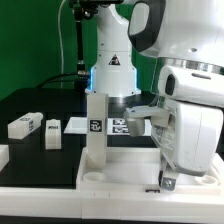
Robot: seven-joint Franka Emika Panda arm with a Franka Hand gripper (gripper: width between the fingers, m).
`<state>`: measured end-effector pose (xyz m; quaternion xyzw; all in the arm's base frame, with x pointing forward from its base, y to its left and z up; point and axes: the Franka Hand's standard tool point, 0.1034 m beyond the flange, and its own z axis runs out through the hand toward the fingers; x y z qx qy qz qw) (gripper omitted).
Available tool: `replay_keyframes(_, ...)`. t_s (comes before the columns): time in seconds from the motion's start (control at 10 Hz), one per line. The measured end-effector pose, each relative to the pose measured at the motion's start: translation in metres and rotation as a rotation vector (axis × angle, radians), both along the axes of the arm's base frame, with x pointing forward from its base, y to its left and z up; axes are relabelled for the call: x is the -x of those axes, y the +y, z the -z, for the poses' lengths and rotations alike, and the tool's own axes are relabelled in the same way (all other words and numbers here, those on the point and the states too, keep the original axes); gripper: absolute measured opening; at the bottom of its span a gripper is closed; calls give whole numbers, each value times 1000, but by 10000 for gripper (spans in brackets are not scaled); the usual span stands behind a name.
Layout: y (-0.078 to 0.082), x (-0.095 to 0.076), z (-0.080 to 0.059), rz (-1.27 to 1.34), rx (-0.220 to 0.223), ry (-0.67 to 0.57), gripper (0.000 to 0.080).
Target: Assemble desk
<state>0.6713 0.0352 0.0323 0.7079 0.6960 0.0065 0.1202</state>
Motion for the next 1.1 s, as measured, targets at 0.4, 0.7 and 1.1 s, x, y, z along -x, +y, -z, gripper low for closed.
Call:
replay_keyframes(0.4,3,-1,-3,-31,24,4,54)
replay_keyframes(0.7,-2,-1,-22,-21,29,2,374)
replay_keyframes(1.1,-34,11,-55,-1,45,-12,644)
